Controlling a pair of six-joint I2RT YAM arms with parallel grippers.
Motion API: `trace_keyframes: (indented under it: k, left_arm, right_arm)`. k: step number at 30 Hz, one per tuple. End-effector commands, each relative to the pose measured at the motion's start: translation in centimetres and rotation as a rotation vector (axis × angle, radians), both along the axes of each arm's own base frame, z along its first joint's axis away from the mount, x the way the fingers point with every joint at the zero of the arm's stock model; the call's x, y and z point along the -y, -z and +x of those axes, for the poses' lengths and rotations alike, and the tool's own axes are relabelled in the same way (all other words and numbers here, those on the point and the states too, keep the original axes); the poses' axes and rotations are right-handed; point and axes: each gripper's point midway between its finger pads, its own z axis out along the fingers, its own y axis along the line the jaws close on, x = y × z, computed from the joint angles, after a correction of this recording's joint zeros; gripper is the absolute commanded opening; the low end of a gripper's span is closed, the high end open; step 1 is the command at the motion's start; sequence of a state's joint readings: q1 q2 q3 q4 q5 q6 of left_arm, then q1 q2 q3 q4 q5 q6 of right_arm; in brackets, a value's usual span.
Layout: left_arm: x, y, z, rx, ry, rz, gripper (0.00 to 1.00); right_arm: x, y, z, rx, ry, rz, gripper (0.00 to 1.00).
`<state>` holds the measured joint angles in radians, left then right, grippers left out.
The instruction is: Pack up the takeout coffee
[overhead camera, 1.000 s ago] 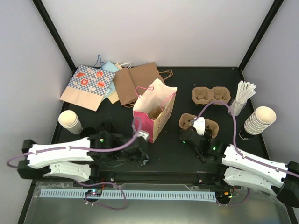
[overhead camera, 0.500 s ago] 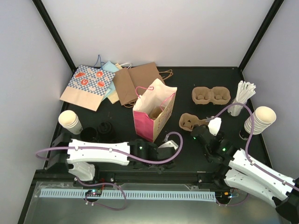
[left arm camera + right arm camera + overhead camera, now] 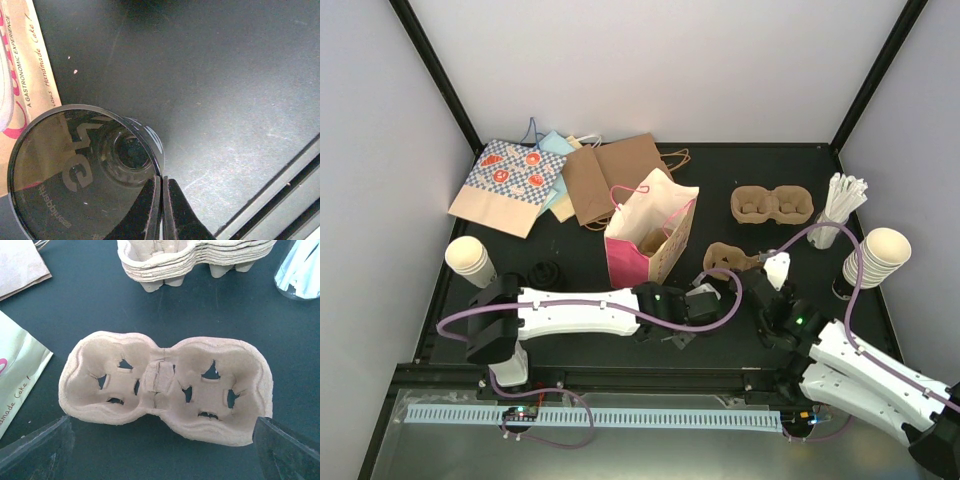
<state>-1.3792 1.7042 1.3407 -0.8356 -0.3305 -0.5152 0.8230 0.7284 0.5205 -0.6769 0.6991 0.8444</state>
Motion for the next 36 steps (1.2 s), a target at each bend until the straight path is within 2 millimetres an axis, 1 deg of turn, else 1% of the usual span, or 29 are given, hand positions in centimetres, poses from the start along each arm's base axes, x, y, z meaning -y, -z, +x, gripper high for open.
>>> trace_keyframes:
  k: [1, 4, 8, 13, 15, 18, 22, 24, 26, 28, 29, 33, 36]
  left_arm:
    - [1.0, -0.6, 1.4, 0.019, 0.014, -0.016, 0.02]
    - [0.8, -0.2, 2.1, 0.011, -0.002, -0.012, 0.02]
    - [1.0, 0.0, 2.2, -0.001, 0.001, -0.023, 0.02]
    - [0.9, 0.8, 2.4, -0.019, -0.002, -0.01, 0.02]
    - [1.0, 0.9, 2.4, -0.022, -0.003, -0.007, 0.03]
    - [1.0, 0.8, 2.4, -0.024, -0.004, -0.004, 0.07]
    - [0.7, 0.3, 2.3, -0.025, -0.006, 0.0, 0.21]
    - [0.6, -0.4, 2.1, -0.031, -0.002, -0.011, 0.28]
    - [0.6, -1.0, 1.8, -0.045, 0.009, -0.033, 0.36]
    - [0.5, -1.8, 1.3, -0.062, 0.022, -0.056, 0.48]
    - [0.5, -2.4, 1.1, -0.07, 0.029, -0.071, 0.52]
    - [-0.2, -3.8, 0.3, -0.1, 0.034, -0.092, 0.65]
    - [-0.9, -5.2, -0.7, -0.135, 0.042, -0.122, 0.74]
  right_arm:
    - [0.2, -0.1, 0.2, 0.012, 0.024, 0.009, 1.0]
    - [0.4, -0.2, 0.1, 0.018, 0.034, 0.017, 1.0]
    - [0.2, -0.2, 0.1, 0.022, 0.021, 0.023, 1.0]
    - [0.2, -0.1, 0.2, 0.017, 0.02, 0.019, 1.0]
    - [0.2, -0.1, 0.2, 0.016, 0.02, 0.017, 1.0]
    - [0.2, -0.1, 0.1, 0.017, 0.02, 0.018, 1.0]
    - [0.1, -0.1, 0.2, 0.016, 0.017, 0.018, 1.0]
    - [0.1, -0.1, 0.2, 0.016, 0.015, 0.018, 1.0]
    - [0.1, -0.1, 0.2, 0.016, 0.016, 0.017, 1.0]
    - [0.1, -0.1, 0.2, 0.016, 0.015, 0.017, 1.0]
    - [0.1, -0.1, 0.2, 0.015, 0.015, 0.016, 1.0]
    - [0.0, 0.0, 0.2, 0.014, 0.013, 0.016, 1.0]
    - [-0.1, 0.0, 0.2, 0.012, 0.004, 0.016, 1.0]
